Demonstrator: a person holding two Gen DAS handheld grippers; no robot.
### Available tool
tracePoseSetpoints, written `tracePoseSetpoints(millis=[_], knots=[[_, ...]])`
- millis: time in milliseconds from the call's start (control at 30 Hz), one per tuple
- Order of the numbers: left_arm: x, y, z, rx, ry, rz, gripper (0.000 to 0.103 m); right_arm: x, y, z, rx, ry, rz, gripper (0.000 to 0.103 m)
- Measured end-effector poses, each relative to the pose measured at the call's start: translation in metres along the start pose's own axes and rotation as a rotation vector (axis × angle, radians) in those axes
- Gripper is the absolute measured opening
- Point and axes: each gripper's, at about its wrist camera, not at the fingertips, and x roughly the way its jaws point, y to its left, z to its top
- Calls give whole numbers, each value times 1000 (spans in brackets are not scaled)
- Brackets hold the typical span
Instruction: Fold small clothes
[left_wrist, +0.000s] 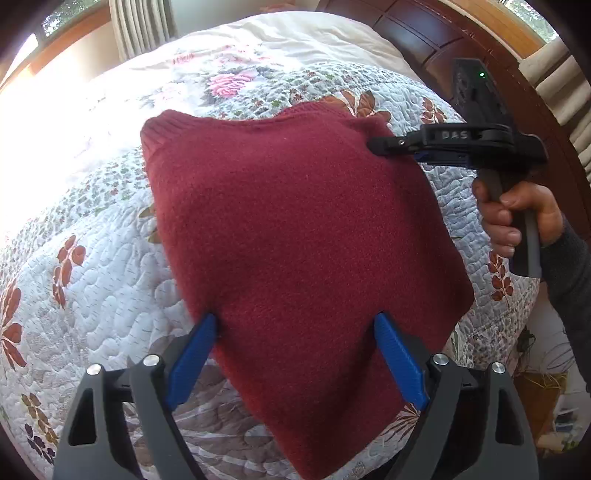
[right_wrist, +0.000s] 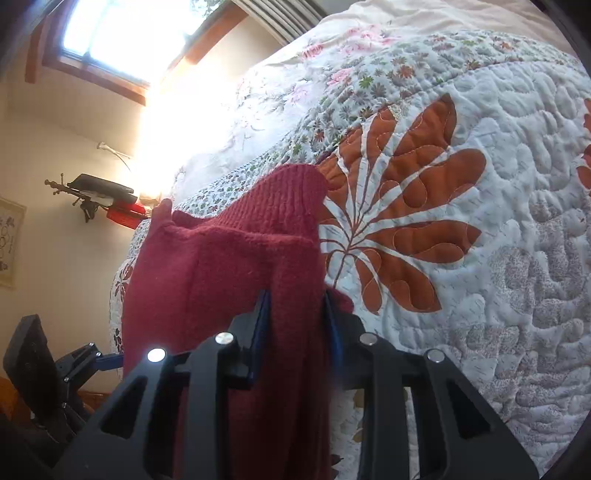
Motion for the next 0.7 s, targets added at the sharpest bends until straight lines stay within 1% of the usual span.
tracePoseSetpoints(millis=[133, 200, 267, 367, 433, 467, 500, 533, 567, 633, 667, 700], knots=[[-10, 7, -3, -46, 6, -38, 87, -18, 4, 3, 3, -25, 6, 30], [-20, 11, -7, -63, -12, -41, 87, -36, 13, -2, -4, -56, -5, 30], [-35, 20, -15, -104, -45, -76, 87, -47, 23, 3, -24, -94, 1, 30], [-47, 49, -35, -227, -110, -198, 87, -49, 34, 11, -60, -110, 43, 30], [-44, 71, -51, -330, -121, -248, 87, -35, 37, 18, -86, -82, 65, 30], [-40, 80, -59, -373, -124, -275, 87, -22, 37, 21, -91, -46, 74, 32], [-34, 87, -66, -411, -114, -301, 87, -9, 34, 24, -85, -7, 65, 30], [-29, 92, -73, -444, -112, -333, 87, 0, 29, 27, -84, 12, 49, 27], [-23, 96, -78, -465, -114, -373, 87, 3, 27, 27, -87, 19, 54, 26], [-11, 99, -86, -492, -98, -450, 87, -9, 24, 30, -76, 4, 82, 27], [-5, 101, -90, -510, -94, -512, 87, -20, 19, 31, -62, -18, 110, 44], [3, 103, -94, -541, -81, -583, 87, -30, 12, 30, -36, -36, 142, 82]])
